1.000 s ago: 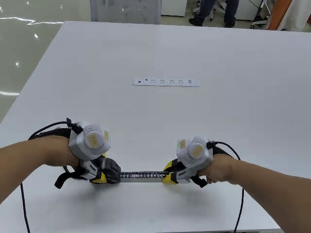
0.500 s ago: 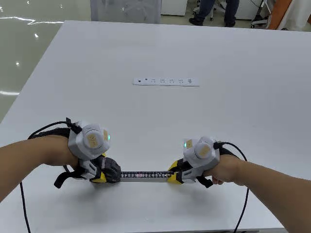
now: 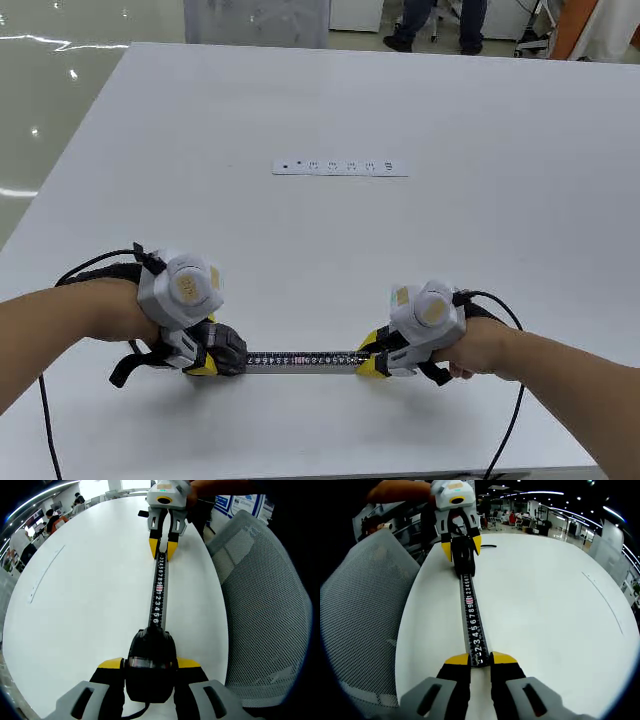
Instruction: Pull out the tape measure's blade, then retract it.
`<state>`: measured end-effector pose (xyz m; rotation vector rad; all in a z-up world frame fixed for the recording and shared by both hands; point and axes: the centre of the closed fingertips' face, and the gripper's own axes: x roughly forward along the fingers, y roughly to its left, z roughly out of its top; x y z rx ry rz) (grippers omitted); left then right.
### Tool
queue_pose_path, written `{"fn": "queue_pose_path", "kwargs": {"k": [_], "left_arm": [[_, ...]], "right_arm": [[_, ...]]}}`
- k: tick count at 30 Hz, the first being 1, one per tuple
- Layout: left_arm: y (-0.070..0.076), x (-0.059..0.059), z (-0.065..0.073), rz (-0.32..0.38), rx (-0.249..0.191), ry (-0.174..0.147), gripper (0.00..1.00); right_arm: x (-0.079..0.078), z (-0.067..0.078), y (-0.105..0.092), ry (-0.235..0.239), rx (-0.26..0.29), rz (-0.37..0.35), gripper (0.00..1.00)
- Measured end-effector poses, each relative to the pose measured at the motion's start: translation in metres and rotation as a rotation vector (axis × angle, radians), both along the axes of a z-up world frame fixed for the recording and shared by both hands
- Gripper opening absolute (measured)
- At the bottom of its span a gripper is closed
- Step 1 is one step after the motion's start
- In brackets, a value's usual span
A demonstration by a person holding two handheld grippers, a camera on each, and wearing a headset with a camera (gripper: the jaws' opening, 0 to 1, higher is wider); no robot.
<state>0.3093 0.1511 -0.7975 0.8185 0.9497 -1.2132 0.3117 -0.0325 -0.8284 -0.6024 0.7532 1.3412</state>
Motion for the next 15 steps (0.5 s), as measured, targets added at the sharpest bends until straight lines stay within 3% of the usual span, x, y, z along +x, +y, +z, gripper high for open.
{"fn": "queue_pose_path", "kwargs": {"k": [15], "left_arm": [[0.000, -0.001, 0.000, 0.002, 0.000, 0.000, 0.35]], "right_arm": [[-0.003, 0.002, -0.018, 0.009, -0.010, -0.019, 0.13]]}}
